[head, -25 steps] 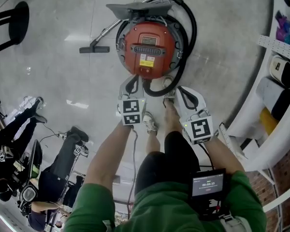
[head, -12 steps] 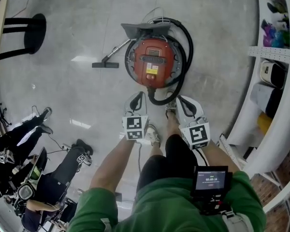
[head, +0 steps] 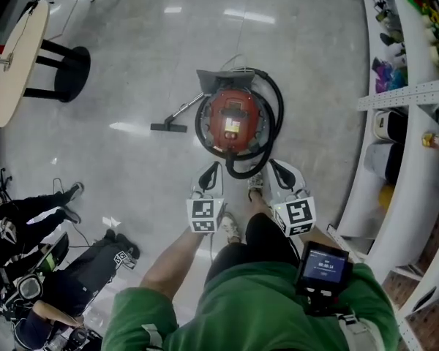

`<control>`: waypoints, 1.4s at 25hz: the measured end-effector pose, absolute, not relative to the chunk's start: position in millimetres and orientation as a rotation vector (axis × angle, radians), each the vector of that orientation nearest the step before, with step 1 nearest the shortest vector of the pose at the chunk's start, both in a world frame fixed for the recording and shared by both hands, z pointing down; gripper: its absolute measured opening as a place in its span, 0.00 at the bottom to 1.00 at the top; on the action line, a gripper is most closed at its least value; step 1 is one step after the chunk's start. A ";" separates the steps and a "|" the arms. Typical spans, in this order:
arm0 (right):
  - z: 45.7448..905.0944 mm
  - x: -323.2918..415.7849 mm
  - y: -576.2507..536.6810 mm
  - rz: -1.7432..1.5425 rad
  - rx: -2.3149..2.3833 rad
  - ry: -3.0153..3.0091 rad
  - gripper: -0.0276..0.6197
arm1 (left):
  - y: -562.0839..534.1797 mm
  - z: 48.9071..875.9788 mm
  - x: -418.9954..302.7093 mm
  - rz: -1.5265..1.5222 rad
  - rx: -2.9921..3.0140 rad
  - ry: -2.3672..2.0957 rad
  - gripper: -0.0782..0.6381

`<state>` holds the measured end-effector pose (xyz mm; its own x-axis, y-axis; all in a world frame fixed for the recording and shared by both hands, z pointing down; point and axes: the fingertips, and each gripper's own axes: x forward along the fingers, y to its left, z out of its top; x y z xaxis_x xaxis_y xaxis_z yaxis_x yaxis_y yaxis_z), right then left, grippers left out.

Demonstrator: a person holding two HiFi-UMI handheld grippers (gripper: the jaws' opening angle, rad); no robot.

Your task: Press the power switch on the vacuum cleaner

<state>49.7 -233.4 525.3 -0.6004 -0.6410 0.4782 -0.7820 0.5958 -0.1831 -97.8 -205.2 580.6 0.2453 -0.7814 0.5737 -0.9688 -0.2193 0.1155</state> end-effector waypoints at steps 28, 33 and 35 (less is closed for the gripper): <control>351.6 50.0 -80.7 0.251 1.415 -2.577 0.05 | -56.2 378.7 -115.5 0.102 2.328 -1.738 0.12; 339.7 42.9 -53.1 0.233 1.431 -2.578 0.05 | -28.8 363.2 -130.2 0.067 2.334 -1.763 0.12; 336.5 40.8 -39.4 0.226 1.434 -2.575 0.05 | -17.8 358.3 -134.5 0.048 2.335 -1.767 0.12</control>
<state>40.8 -39.4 336.5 -0.5162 -0.8238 0.2341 -0.8520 0.5219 -0.0423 -134.5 -17.8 358.3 0.2800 -0.9477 0.1532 -0.9546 -0.2579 0.1492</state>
